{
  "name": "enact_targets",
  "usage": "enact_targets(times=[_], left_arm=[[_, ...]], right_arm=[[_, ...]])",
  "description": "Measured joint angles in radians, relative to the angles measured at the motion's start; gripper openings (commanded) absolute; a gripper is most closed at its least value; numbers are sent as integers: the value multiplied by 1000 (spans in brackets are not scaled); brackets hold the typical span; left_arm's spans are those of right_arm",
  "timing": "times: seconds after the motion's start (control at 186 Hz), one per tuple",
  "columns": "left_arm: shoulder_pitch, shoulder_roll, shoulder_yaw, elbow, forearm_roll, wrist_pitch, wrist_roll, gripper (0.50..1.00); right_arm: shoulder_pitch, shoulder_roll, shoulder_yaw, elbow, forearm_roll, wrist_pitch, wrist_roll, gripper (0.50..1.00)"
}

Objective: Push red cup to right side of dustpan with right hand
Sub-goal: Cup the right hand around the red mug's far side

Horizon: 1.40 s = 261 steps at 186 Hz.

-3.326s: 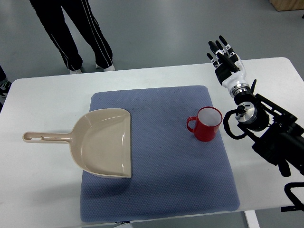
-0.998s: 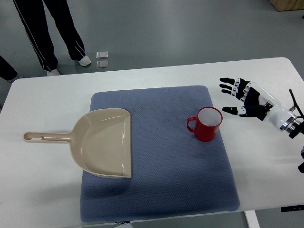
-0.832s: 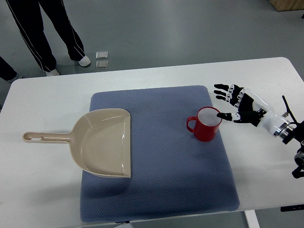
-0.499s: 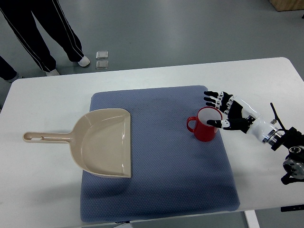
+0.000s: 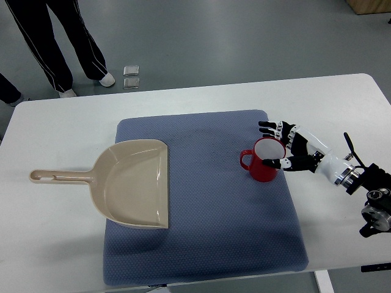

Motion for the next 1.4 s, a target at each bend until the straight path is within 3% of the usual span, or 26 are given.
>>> enact_targets(times=[1.4], left_arm=[[0,0,0,0,0,0,0,1000]], right_arm=[[-2,69,-2,-51,-95,-84,0,928]])
